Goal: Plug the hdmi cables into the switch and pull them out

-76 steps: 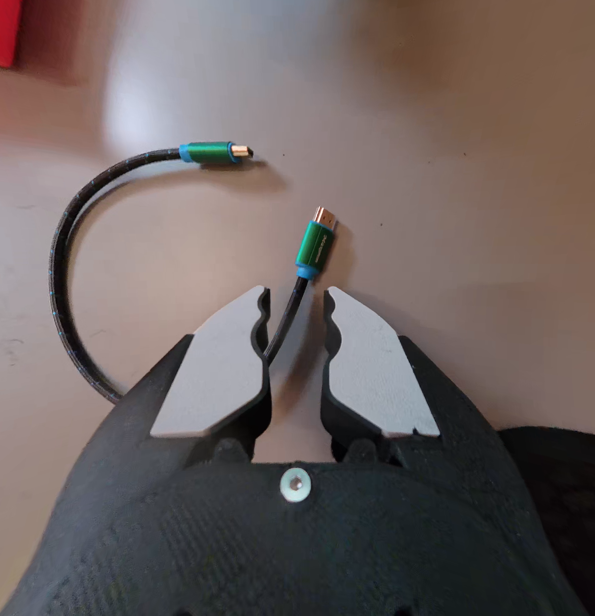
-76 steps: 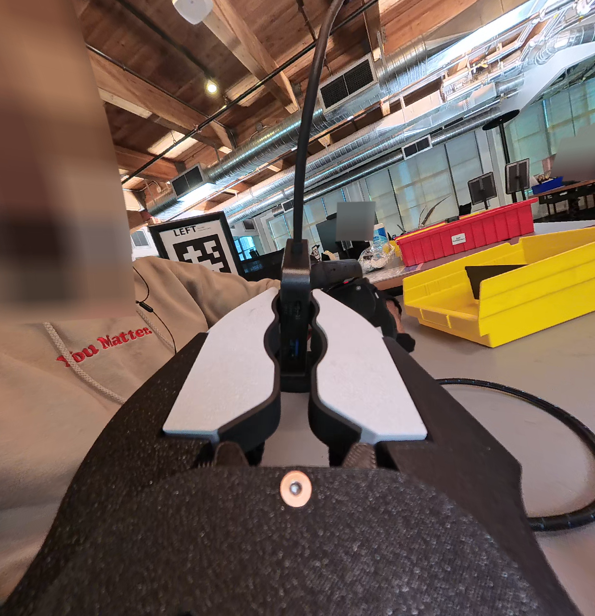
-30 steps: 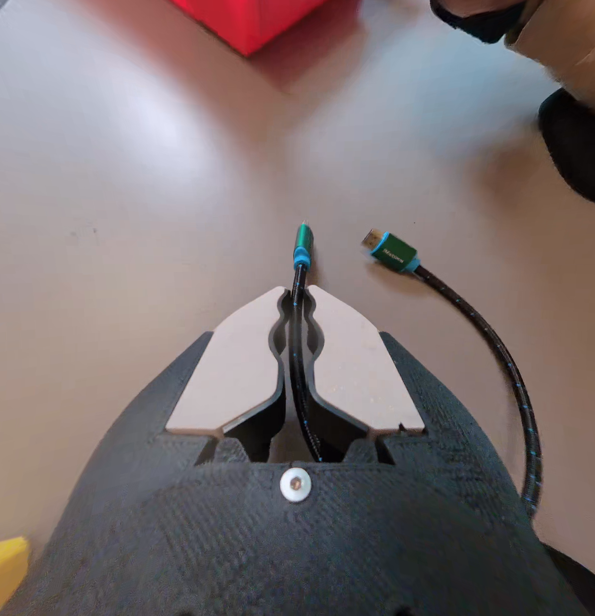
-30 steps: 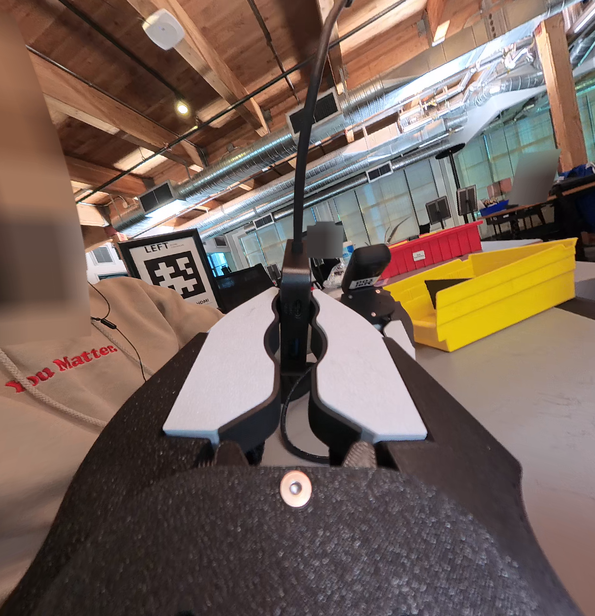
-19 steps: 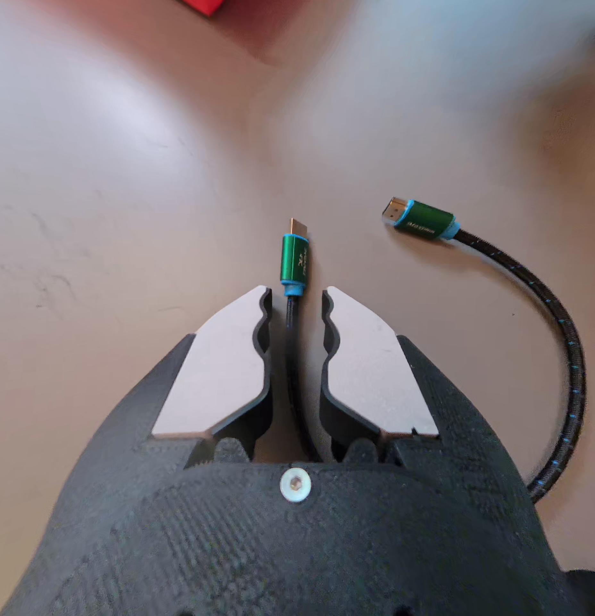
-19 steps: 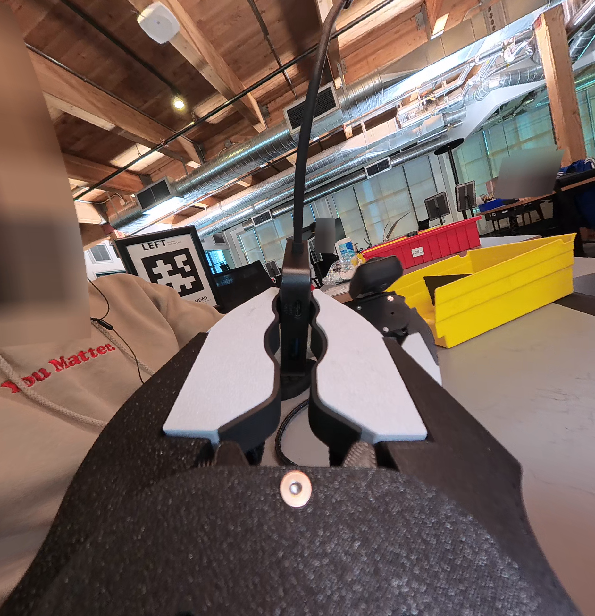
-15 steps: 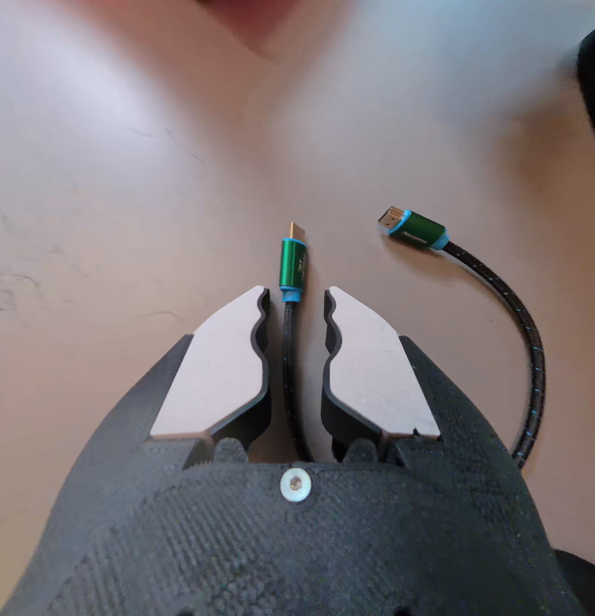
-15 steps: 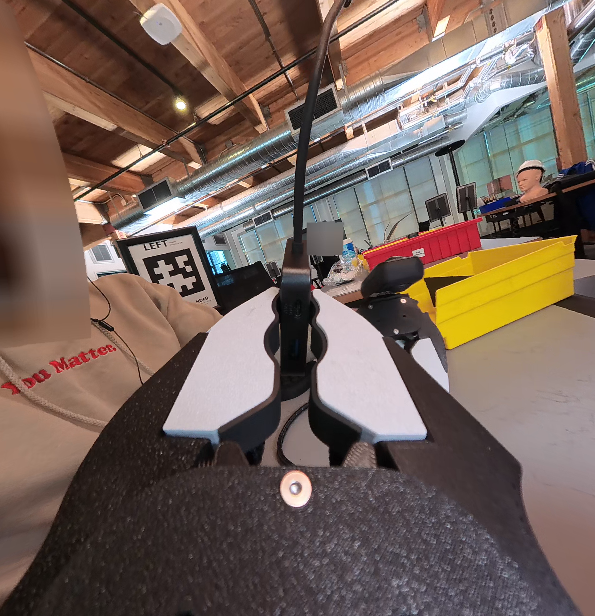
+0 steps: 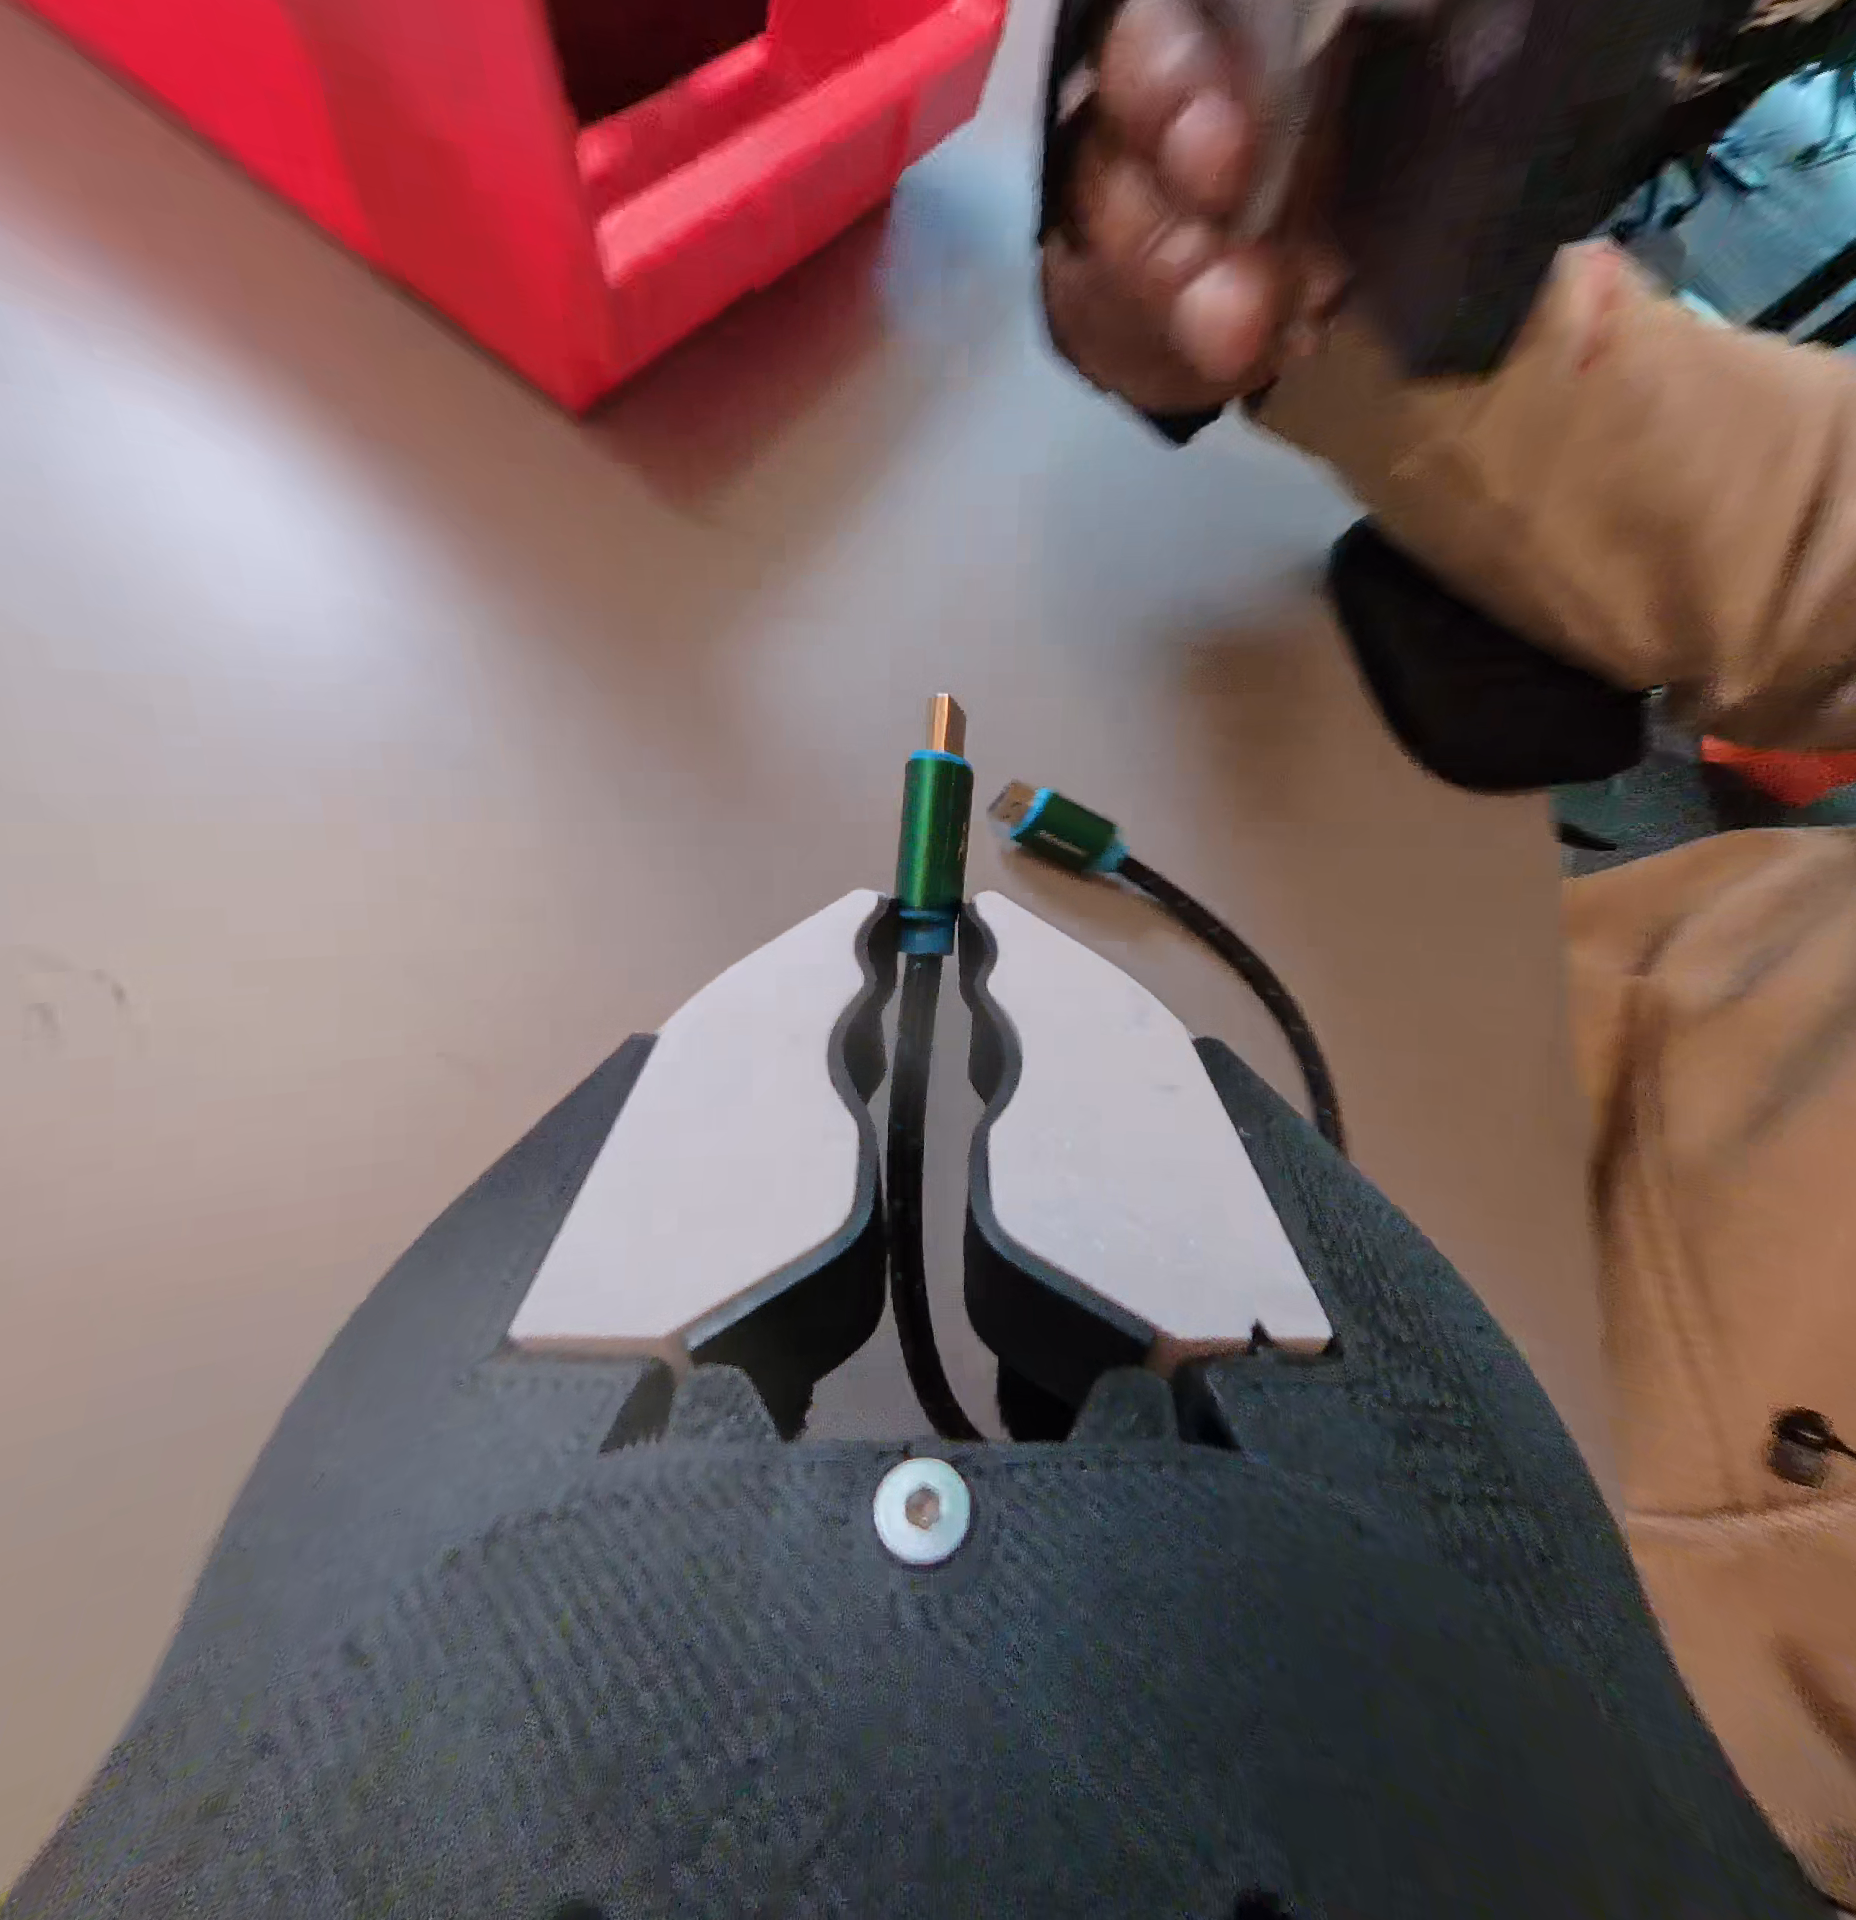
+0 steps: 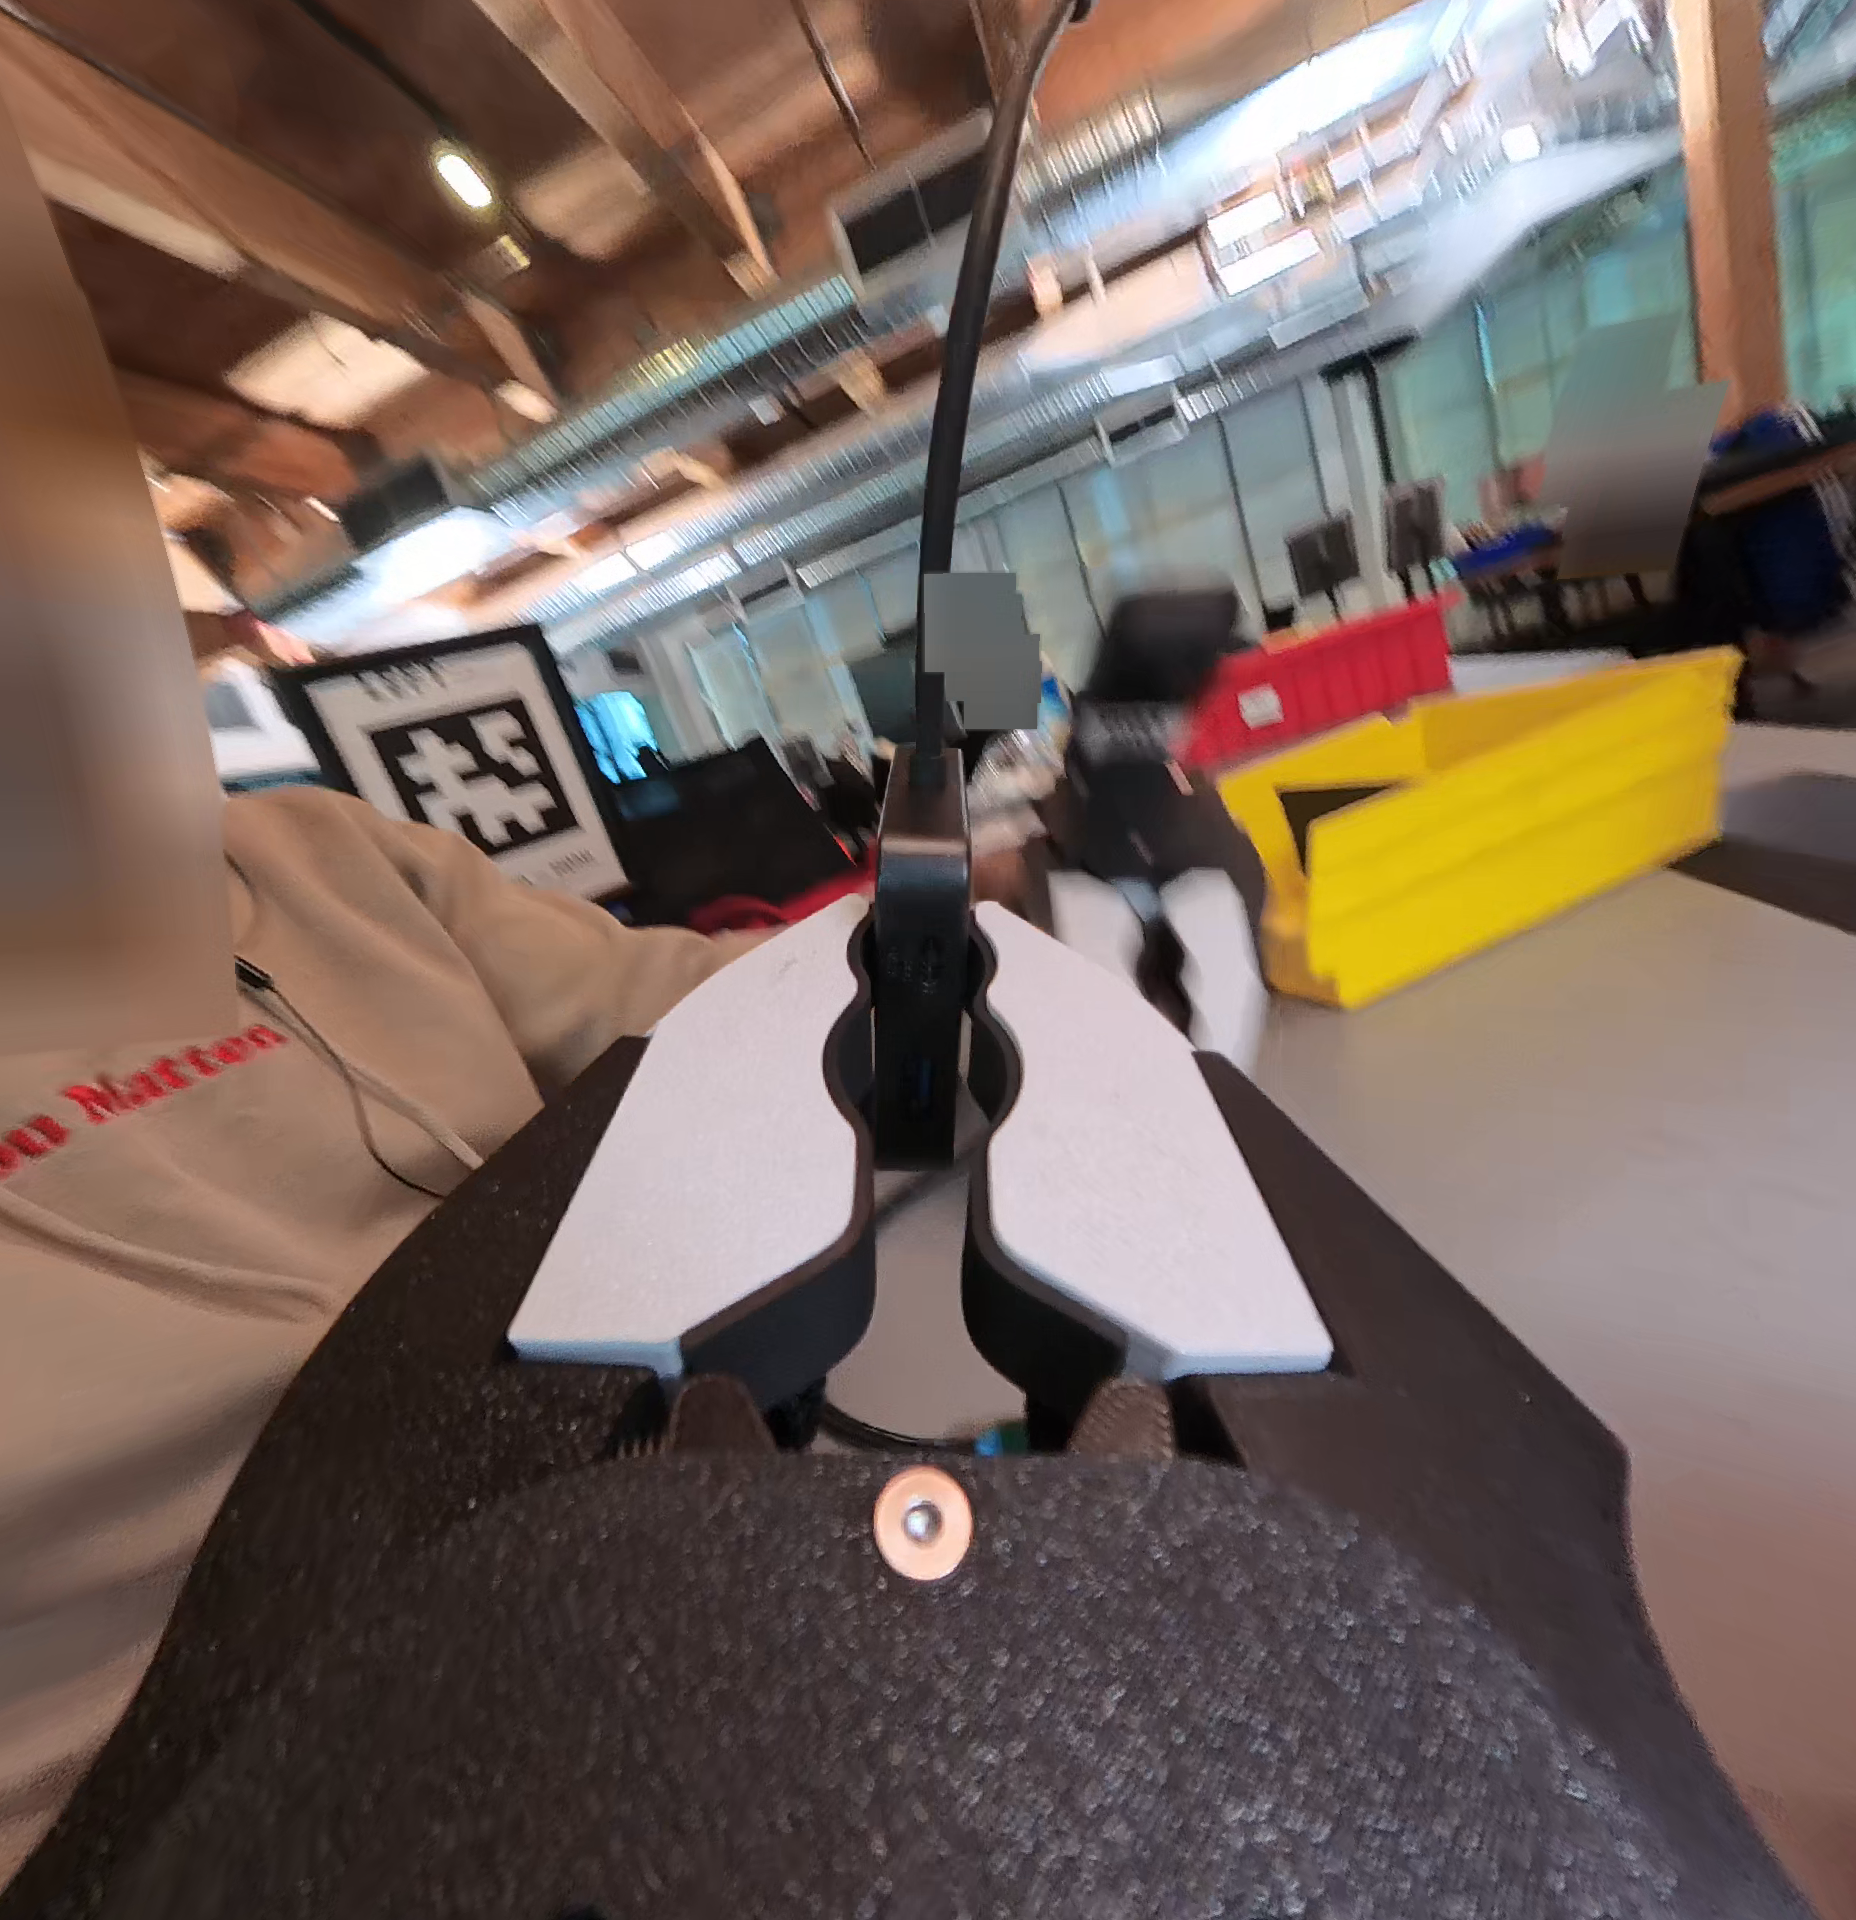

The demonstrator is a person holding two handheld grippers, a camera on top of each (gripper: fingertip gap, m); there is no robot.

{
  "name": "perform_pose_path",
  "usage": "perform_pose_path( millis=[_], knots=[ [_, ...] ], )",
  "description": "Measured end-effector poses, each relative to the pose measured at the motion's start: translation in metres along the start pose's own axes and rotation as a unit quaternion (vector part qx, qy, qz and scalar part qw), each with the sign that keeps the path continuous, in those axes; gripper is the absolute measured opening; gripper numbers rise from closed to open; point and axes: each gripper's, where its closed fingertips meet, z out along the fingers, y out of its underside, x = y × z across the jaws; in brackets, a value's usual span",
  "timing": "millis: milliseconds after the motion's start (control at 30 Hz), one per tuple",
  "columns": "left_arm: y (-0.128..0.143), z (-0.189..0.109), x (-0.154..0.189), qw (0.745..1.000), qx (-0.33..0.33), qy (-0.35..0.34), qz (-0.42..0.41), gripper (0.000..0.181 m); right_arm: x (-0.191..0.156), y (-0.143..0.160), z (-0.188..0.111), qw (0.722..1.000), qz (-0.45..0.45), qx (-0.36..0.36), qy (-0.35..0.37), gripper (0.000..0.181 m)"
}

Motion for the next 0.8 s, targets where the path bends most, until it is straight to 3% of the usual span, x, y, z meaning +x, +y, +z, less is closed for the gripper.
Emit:
perform_pose_path(
  millis=[100, 233, 433, 800],
  knots=[
    [-0.022, -0.015, 0.024, 0.999, -0.01, 0.013, 0.041, 0.011, 0.009, 0.006, -0.004, 0.999, 0.016, -0.027, 0.02, 0.013],
    [-0.035, -0.013, 0.044, 0.994, -0.033, 0.009, 0.105, 0.011, 0.019, 0.014, -0.003, 0.998, 0.019, -0.042, 0.047, 0.013],
    [-0.022, -0.003, 0.034, 0.99, -0.073, -0.035, 0.118, 0.011, 0.027, 0.034, 0.005, 0.993, 0.023, -0.09, 0.067, 0.013],
    [-0.002, 0.006, 0.029, 0.99, -0.11, -0.011, 0.087, 0.011, 0.031, 0.054, 0.012, 0.982, -0.022, -0.161, 0.099, 0.013]
  ],
)
